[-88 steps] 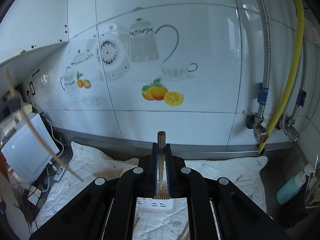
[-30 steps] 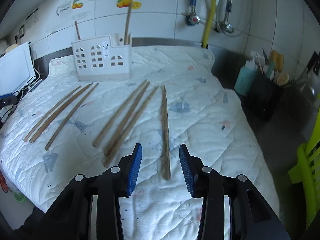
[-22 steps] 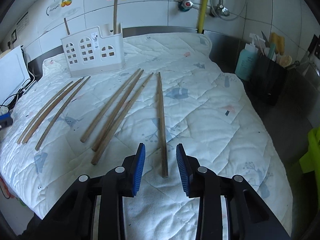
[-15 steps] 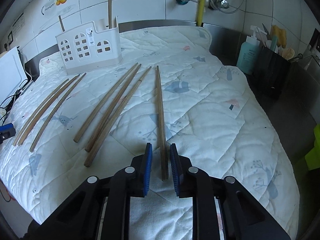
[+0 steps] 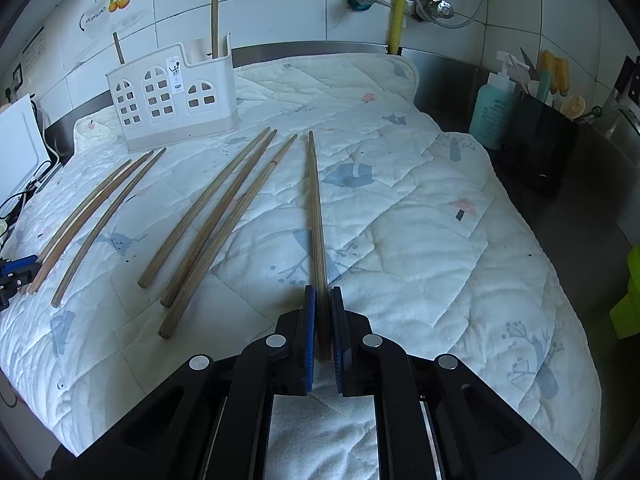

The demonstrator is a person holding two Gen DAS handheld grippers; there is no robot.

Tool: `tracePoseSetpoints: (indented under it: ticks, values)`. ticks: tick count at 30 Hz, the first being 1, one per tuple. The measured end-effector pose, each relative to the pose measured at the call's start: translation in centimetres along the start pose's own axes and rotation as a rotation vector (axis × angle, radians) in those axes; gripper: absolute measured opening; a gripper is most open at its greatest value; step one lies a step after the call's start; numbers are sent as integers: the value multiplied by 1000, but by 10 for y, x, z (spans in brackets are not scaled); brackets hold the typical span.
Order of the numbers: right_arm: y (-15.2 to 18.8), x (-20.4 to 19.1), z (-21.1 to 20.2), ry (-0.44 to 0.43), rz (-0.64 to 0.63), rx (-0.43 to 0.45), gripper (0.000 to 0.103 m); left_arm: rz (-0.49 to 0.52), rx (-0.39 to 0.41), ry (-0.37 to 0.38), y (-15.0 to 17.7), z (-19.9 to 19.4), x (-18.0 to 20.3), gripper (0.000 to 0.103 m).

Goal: Organize utensils
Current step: 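Close the left tool on a chopstick while the right tool grasps another chopstick, then raise both held chopsticks up over the white utensil holder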

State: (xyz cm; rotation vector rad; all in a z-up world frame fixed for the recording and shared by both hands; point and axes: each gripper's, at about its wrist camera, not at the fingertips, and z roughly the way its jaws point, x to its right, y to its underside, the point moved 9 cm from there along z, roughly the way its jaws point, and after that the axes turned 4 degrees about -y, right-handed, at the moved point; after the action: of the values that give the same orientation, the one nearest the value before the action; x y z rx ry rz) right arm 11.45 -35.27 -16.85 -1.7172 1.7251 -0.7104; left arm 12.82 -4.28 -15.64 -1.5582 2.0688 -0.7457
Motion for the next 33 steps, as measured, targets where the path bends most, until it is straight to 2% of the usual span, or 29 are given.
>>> tracePoseSetpoints:
  ticks: [5,13,20,27,33]
  values:
    - [-6,-1,-8,3,-3,22,7,-37,-13,21,-2,-2,-6,6]
    - [-38,-9,-55,15,-53,134,7,-62,25,17,-12,-16,-17,5]
    - [-82,-17,-96,9,-103,232,7,-65,127,21,-42,-46,-25,5]
    - [-134,-33,-129,-66,-138,307,7,-65,177,22,-67,-59,-30,5]
    - [-180,-58,-146,-179,-178,317,7,-87,208,52,-99,-69,-39,5]
